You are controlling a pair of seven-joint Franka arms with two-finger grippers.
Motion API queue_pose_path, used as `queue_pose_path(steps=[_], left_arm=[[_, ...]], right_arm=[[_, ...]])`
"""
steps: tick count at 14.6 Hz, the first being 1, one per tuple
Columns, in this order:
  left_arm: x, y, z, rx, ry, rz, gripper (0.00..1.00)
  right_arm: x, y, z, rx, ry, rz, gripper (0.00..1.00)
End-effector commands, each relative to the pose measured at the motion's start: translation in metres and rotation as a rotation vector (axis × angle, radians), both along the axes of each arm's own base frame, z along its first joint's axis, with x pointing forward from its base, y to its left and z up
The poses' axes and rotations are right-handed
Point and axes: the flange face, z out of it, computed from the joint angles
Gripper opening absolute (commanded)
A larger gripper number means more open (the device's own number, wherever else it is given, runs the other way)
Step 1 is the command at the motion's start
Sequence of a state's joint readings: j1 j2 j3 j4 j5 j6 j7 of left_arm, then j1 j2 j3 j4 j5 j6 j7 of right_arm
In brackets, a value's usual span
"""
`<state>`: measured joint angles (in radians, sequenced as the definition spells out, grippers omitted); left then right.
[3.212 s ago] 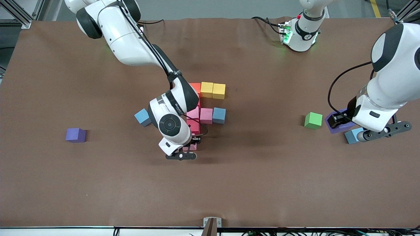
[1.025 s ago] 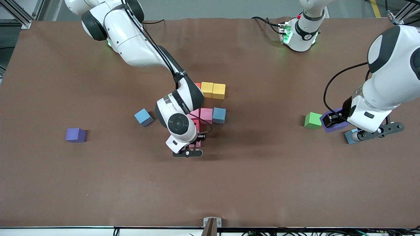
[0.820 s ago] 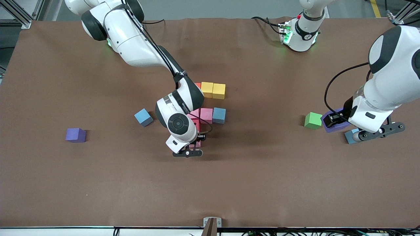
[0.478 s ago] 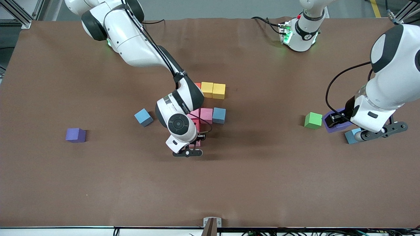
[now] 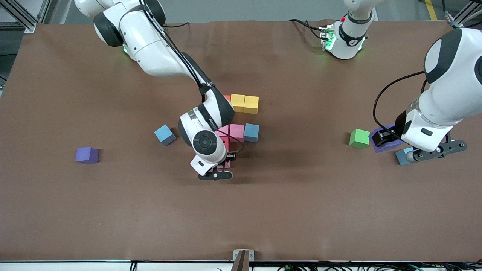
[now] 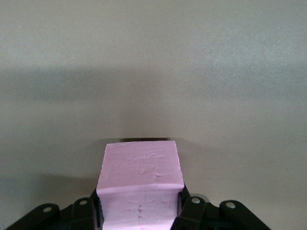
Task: Arrange 11 blocks into digit 3
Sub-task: 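Carry the pink block to the shape's column with the right gripper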
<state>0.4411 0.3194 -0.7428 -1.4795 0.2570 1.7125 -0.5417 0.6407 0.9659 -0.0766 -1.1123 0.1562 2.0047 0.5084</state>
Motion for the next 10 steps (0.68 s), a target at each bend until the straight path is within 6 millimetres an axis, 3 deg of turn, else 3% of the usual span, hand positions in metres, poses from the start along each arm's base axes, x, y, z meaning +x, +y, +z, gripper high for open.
queue_pose_path(steps=[1, 10], left_arm=[[-0.0016, -0.0027, 0.0052, -0.003, -0.006, -0.014, 0.01], [0.0006, -0.0028, 0.0047, -0.007, -0.026, -0.003, 0.01]], right_arm=[[-0.0026, 0.0052, -0.0001, 0.006, 0.011, -0.011, 0.45], [-0.0035, 0.0044, -0.0034, 0.002, 0.016, -0.011, 0.46]])
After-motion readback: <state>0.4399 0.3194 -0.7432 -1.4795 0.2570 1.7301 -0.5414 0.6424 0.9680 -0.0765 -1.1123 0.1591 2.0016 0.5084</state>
